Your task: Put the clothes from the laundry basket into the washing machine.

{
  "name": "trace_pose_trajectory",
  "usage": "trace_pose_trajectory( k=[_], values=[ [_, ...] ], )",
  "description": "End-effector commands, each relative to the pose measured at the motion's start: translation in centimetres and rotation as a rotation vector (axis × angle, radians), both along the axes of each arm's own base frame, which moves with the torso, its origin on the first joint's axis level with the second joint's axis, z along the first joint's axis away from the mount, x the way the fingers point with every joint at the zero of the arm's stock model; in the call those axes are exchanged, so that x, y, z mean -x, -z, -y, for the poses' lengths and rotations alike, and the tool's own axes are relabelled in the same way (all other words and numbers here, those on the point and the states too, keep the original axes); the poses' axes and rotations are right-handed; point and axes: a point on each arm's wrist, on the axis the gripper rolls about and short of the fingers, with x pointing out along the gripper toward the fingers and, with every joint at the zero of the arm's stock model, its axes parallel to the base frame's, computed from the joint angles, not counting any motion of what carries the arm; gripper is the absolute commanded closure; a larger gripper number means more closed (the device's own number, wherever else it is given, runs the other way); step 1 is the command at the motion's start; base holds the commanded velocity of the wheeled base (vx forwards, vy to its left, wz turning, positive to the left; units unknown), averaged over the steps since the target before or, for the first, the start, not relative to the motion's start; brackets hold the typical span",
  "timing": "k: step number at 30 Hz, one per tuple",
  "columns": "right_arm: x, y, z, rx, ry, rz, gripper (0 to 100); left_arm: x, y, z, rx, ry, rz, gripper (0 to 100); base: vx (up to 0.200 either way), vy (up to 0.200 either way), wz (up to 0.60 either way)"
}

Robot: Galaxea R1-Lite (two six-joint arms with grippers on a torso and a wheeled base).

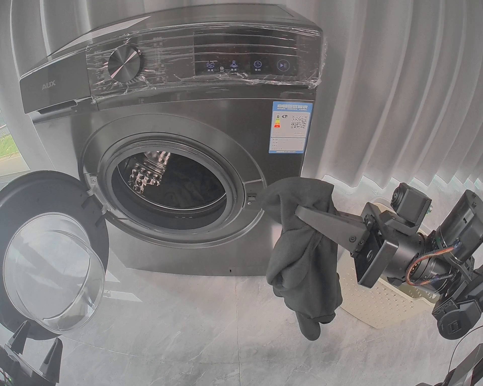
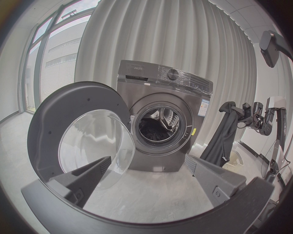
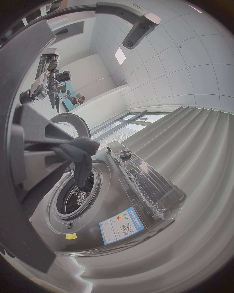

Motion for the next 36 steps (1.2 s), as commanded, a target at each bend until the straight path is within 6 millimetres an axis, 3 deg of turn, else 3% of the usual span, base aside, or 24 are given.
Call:
trace_pose_trajectory(
  k=[1,7,13,18,21,25,30,36],
  values=[
    [-0.2,0.0,0.1,0.0,0.009,0.004,100,-0.1,0.5,0.0,0.001,-0.001,-0.016,0,0.0,0.0,0.0],
    [-1.1,0.1,0.9,0.011,0.102,0.025,100,-0.1,0.5,0.0,-0.005,0.014,-0.017,0,0.0,0.0,0.0],
    [-2.0,0.3,0.3,0.013,0.232,0.061,100,-0.1,0.3,0.2,-0.009,0.088,-0.005,0,0.0,0.0,0.0],
    [-1.8,0.3,0.1,0.011,0.232,0.054,100,0.2,-4.9,0.4,-0.004,0.166,0.079,0,0.0,0.0,0.0],
    [-1.8,0.2,0.1,0.009,0.234,0.055,100,-0.8,-6.8,0.5,-0.021,0.198,0.051,0,0.0,0.0,0.0],
    [-1.8,0.0,0.2,0.002,0.235,0.058,100,-3.9,-9.0,1.2,-0.075,0.314,0.01,0,0.0,0.0,0.0],
    [-1.8,-0.2,0.2,-0.004,0.235,0.065,100,-7.8,-9.7,1.8,-0.074,0.377,-0.031,0,0.0,0.0,0.0],
    [-1.6,-0.2,-0.1,-0.007,0.23,0.055,100,-10.7,-9.8,3.7,-0.072,0.539,-0.084,0,0.0,0.0,0.0]
  ],
)
